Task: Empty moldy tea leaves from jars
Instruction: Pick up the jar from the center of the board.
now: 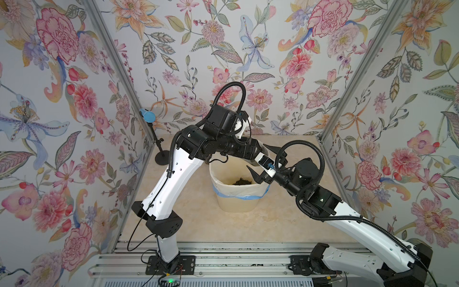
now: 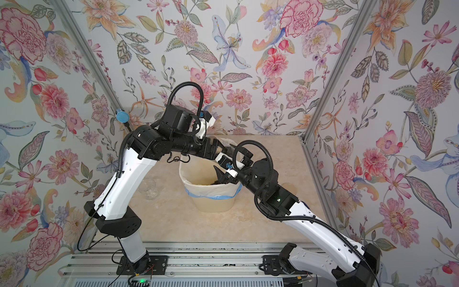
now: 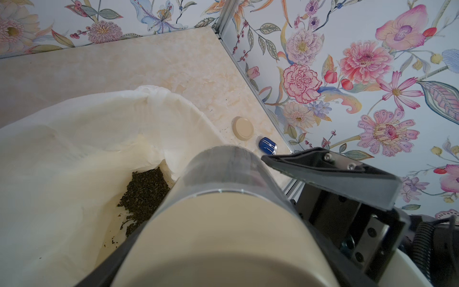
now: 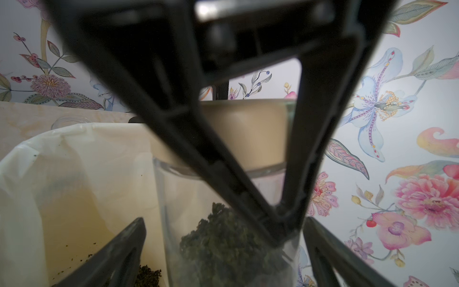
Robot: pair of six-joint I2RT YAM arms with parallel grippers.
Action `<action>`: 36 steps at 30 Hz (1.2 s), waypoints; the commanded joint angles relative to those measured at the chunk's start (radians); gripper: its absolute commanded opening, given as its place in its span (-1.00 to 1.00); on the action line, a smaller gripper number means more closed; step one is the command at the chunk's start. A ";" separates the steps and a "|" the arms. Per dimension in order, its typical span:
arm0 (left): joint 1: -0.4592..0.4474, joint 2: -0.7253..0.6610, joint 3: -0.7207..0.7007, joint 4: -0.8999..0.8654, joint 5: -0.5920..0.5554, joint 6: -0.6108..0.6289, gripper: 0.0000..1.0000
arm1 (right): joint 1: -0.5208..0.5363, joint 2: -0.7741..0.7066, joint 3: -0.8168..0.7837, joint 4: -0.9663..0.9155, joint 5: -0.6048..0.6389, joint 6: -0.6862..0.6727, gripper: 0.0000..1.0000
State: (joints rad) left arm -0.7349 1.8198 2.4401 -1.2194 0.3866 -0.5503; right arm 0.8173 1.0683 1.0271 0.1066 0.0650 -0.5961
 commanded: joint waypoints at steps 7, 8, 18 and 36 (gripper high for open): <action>-0.018 -0.027 0.040 0.040 0.016 -0.001 -0.08 | -0.008 0.005 -0.024 0.057 0.003 -0.040 0.96; -0.018 -0.027 0.040 0.037 0.016 0.001 -0.08 | -0.009 -0.001 -0.032 0.064 -0.004 -0.041 0.93; -0.011 -0.032 0.043 0.021 0.034 0.025 -0.07 | -0.033 -0.046 -0.062 0.073 -0.052 -0.044 0.54; 0.047 -0.046 -0.009 0.032 0.164 0.107 -0.05 | -0.049 -0.120 -0.051 -0.021 -0.132 -0.034 0.52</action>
State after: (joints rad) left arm -0.7162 1.8156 2.4260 -1.2282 0.5449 -0.5385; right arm 0.7761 0.9756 0.9646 0.1150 -0.0357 -0.6399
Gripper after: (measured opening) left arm 0.876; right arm 0.858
